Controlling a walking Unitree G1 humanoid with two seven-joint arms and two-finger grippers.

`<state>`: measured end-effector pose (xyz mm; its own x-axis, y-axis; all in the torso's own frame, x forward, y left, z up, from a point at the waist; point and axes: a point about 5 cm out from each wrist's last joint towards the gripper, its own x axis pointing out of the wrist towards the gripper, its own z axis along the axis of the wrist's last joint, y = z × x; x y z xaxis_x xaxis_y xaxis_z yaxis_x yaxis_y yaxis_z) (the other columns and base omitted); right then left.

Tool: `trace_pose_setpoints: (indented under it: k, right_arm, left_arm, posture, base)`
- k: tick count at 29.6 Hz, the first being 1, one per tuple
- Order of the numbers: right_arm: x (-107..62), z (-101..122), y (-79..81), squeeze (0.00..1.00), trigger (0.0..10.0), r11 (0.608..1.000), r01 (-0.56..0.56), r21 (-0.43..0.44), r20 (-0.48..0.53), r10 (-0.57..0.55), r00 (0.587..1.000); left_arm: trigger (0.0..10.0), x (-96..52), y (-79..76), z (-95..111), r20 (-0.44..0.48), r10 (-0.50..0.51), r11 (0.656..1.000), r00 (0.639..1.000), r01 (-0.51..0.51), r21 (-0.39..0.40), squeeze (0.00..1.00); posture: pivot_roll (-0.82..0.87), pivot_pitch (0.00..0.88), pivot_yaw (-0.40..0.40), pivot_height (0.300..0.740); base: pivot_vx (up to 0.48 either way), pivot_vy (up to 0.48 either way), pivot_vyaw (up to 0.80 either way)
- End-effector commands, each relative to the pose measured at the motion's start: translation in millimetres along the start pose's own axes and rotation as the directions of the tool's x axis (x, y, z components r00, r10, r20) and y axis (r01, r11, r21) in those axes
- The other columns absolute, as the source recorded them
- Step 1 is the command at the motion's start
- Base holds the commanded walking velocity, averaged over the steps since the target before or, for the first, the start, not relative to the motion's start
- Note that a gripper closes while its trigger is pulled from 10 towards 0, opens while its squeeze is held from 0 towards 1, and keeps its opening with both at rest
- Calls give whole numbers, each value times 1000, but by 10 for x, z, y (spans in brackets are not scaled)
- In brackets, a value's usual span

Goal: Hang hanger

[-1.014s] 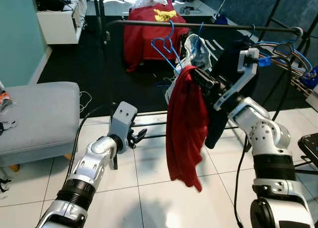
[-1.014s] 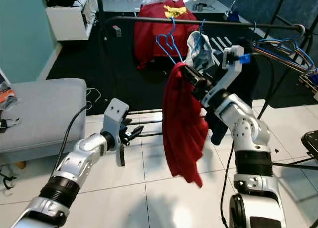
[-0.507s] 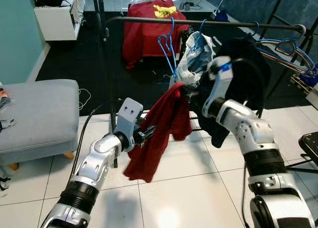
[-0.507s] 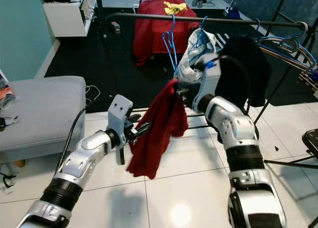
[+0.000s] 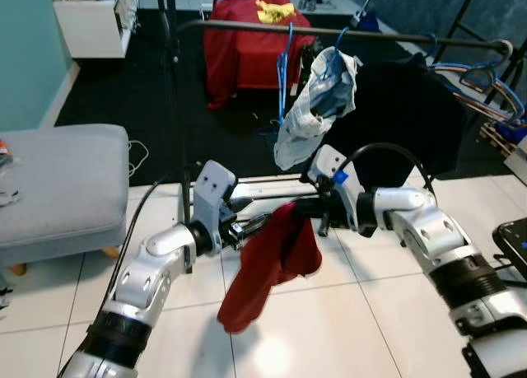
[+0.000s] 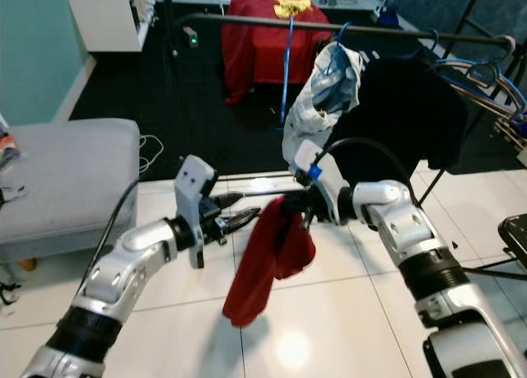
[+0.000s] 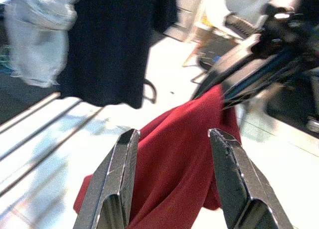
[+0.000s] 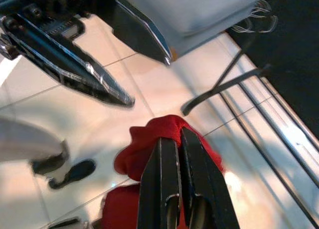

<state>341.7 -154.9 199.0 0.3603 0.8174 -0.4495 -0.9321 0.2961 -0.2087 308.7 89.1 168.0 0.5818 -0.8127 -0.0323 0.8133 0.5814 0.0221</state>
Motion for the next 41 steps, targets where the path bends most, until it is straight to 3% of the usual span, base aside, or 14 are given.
trace_pose_setpoints:
  k: [1, 7, 14, 16, 18, 19, 20, 21, 24, 25, 28, 29, 32, 41]
  right_arm:
    - [-24, 38, 4, 0, 0, 998, -54, -27, 6, 54, 999]
    - [-72, 178, -11, 0, 0, 993, -104, -53, 44, 106, 993]
    - [-286, 349, 14, 0, 0, 963, -259, -71, 69, 264, 962]
    - [-316, 371, -24, 0, 0, 969, -242, -53, 88, 246, 965]
    - [-305, 370, -154, 0, 0, 992, -122, 2, 118, 121, 986]
    - [-305, 370, -154, 0, 0, 992, -122, 2, 118, 121, 986]
    - [-269, 322, -229, 0, 0, 998, -32, 52, 124, 26, 992]
    - [-244, 285, -270, 0, 0, 996, 22, 85, 121, -32, 992]
    - [-215, 247, -299, 0, 0, 991, 64, 121, 119, -78, 990]
    - [-180, 226, -310, 0, 0, 985, 87, 147, 123, -106, 987]
    - [-155, 231, -299, 0, 0, 985, 78, 153, 130, -98, 987]
    - [-133, 249, -285, 0, 0, 987, 60, 150, 135, -81, 988]
    - [-130, 252, -290, 0, 0, 988, 59, 144, 126, -77, 989]
    - [-125, 255, -305, 0, 0, 987, 56, 151, 129, -76, 989]
  left_arm:
    - [10000, -13, -62, -79, -43, -40, 999, 998, 39, -19, 0]
    - [10000, -25, -73, -155, -71, -64, 997, 995, 61, -47, 0]
    - [10000, -73, -79, -101, -31, -129, 984, 991, 124, -127, 0]
    - [10000, -86, -64, -85, -29, -119, 985, 992, 115, -125, 0]
    - [10000, -78, 39, -114, -71, -16, 997, 997, 11, -72, 0]
    - [10000, -78, 39, -114, -71, -16, 997, 997, 11, -72, 0]
    - [10000, -67, 145, -140, -94, 88, 995, 992, -91, -29, 0]
    - [10000, -61, 212, -155, -106, 154, 988, 982, -154, 0, 286]
    - [10000, -60, 268, -145, -94, 200, 980, 975, -201, -2, 286]
    - [10000, -49, 275, -93, -59, 195, 981, 979, -196, -11, 1000]
    - [10000, -31, 242, -22, -7, 155, 987, 988, -156, -34, 1000]
    - [10000, -3, 160, 94, 77, 68, 995, 995, -62, -73, 1000]
    - [10000, 13, 72, 160, 124, -16, 995, 992, 29, -99, 1000]
    - [10000, 60, -43, 126, 103, -93, 992, 990, 101, -75, 1000]
  posture:
    - [-101, 139, -109, 740]
    - [-107, 140, -105, 740]
    - [-113, 141, -107, 740]
    - [-119, 140, -107, 740]
    - [-120, 141, -109, 740]
    - [-120, 141, -109, 740]
    - [-117, 142, -112, 740]
    - [-117, 142, -112, 740]
    - [-118, 144, -106, 740]
    - [-116, 144, -103, 740]
    - [-111, 143, -103, 740]
    - [-111, 140, -103, 740]
    - [-113, 141, -102, 740]
    - [-116, 144, -107, 740]
  base:
    - [0, 0, 0]
    - [0, 0, 0]
    - [0, 0, 0]
    - [0, 0, 0]
    - [0, 0, 0]
    - [0, 0, 0]
    - [0, 0, 0]
    - [0, 0, 0]
    - [0, 0, 0]
    - [0, 0, 0]
    - [0, 0, 0]
    - [0, 0, 0]
    - [0, 0, 0]
    - [0, 0, 0]
